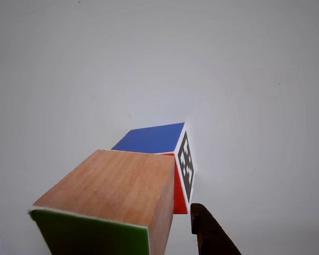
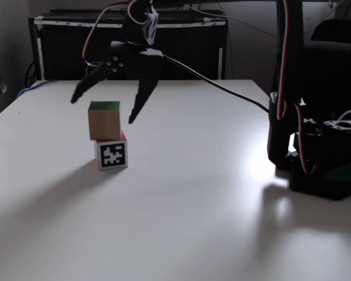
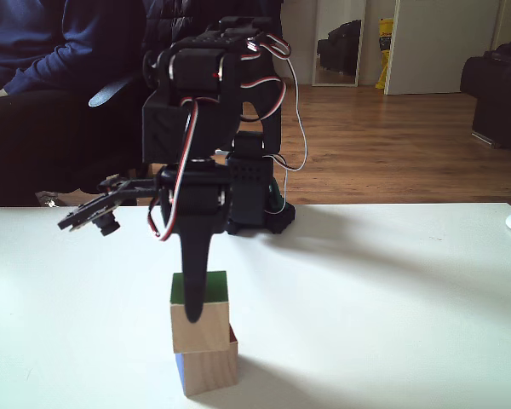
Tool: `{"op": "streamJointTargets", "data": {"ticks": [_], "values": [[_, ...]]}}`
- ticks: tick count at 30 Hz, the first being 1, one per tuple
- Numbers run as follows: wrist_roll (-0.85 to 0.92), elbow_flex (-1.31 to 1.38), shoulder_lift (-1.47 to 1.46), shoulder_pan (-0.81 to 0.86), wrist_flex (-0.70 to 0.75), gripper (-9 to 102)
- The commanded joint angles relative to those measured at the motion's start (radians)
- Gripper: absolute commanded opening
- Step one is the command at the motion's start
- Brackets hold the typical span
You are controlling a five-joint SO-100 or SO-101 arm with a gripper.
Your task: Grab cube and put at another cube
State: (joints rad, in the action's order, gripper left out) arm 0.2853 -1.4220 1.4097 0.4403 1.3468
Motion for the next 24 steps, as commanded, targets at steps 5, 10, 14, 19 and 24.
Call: {"op": "streamJointTargets", "data": {"ticks": [5,10,14,19,24], "values": [[-0.021,0.049,0.072,0.002,0.034,56],[-0.035,-0.209,0.437,-0.063,0.041,59],[-0.077,-0.69,1.114,-0.155,-0.112,54],[-0.16,-1.115,1.474,-0.265,-0.244,38],[-0.253,-1.295,1.488,-0.241,-0.397,11]]}}
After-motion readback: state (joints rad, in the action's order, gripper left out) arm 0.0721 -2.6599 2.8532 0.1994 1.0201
